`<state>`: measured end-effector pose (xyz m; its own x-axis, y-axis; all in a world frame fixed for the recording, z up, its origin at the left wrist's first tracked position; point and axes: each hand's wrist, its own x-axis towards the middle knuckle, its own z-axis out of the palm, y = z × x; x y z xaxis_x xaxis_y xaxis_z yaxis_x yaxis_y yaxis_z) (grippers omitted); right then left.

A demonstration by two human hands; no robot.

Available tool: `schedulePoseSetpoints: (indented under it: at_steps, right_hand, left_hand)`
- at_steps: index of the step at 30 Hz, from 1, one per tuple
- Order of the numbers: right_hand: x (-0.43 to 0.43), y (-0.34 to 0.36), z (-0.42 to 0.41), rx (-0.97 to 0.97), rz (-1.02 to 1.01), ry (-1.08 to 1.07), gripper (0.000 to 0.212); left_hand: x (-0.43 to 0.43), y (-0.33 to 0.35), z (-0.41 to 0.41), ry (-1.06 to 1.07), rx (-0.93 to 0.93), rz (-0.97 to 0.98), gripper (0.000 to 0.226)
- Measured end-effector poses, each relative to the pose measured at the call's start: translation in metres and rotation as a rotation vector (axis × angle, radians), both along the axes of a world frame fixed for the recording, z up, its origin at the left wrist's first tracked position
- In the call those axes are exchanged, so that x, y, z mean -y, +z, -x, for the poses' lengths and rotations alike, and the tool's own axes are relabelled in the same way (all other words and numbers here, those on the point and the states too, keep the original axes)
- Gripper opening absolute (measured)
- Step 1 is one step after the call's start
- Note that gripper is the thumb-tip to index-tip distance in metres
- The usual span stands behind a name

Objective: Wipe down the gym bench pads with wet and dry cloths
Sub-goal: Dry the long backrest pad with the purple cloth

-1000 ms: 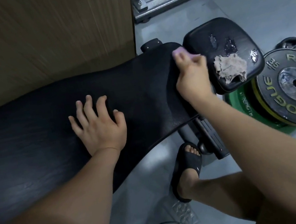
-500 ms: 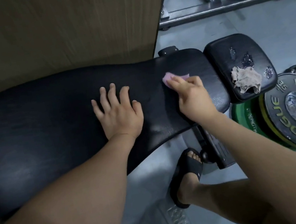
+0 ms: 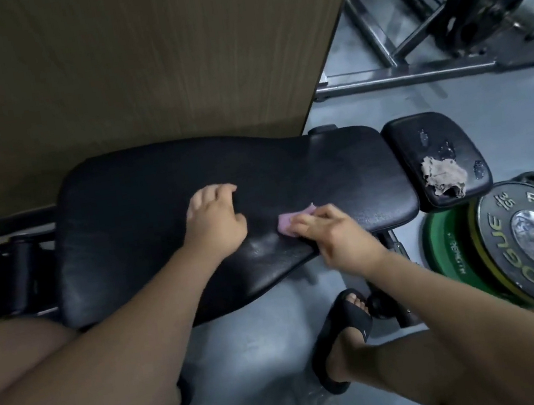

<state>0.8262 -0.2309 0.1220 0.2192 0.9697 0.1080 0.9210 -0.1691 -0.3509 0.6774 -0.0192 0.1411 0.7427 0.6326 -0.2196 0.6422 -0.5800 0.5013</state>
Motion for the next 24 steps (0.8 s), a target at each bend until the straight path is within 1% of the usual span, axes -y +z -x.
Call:
schedulePoseSetpoints:
  at_steps: [2,4,6,8,10,11,13,14,16,18,20,21,22,23,24]
  right_hand:
    - [-0.015,-0.004,-0.026,0.021,-0.032,-0.197,0.063]
    - [-0.038,-0.009,-0.040,0.030,-0.041,-0.382,0.063]
    - [-0.059,-0.013,-0.026,0.029,-0.041,-0.451,0.064]
    - [-0.068,-0.010,0.011,-0.022,-0.050,-0.379,0.064]
    - [-0.056,-0.010,0.057,-0.022,-0.082,-0.144,0.068]
    - [-0.043,-0.011,0.075,-0.016,-0.058,-0.022,0.069]
    - [-0.024,-0.009,0.083,0.026,-0.022,0.129,0.066]
    - [-0.021,-0.007,0.076,0.043,-0.034,0.150,0.062]
    - [-0.031,-0.012,0.051,0.064,-0.056,0.058,0.061]
    - [-0.054,-0.014,0.032,0.105,-0.043,-0.121,0.065]
    - [-0.081,-0.017,0.032,0.094,-0.051,-0.268,0.063]
    - [-0.092,-0.018,0.040,0.077,-0.073,-0.299,0.060]
    - [-0.101,-0.018,0.052,0.063,-0.095,-0.283,0.060]
    - [-0.107,-0.016,0.070,0.052,-0.094,-0.217,0.063]
    - [-0.108,-0.014,0.089,0.057,-0.082,-0.104,0.066]
  left_hand:
    - [0.005,-0.001,0.026,0.010,-0.118,-0.033,0.060]
    - [0.010,0.000,0.046,0.031,-0.217,-0.014,0.062]
    - [0.013,0.002,0.062,0.060,-0.267,0.007,0.067]
    - [0.011,0.002,0.077,0.094,-0.293,0.036,0.076]
    - [0.006,0.001,0.089,0.096,-0.304,0.046,0.084]
    - [0.004,0.001,0.095,0.085,-0.303,0.039,0.086]
    - [-0.002,0.002,0.102,0.058,-0.296,0.024,0.086]
    - [-0.005,0.004,0.105,0.053,-0.297,0.017,0.086]
    - [-0.011,0.008,0.113,0.071,-0.322,-0.003,0.087]
    - [-0.018,0.011,0.125,0.104,-0.361,-0.023,0.090]
    - [-0.024,0.012,0.138,0.134,-0.395,-0.022,0.093]
    - [-0.027,0.011,0.144,0.151,-0.406,0.003,0.095]
    - [-0.030,0.010,0.149,0.170,-0.407,0.042,0.097]
    - [-0.032,0.008,0.155,0.185,-0.402,0.084,0.099]
    - [-0.033,0.006,0.159,0.190,-0.395,0.114,0.100]
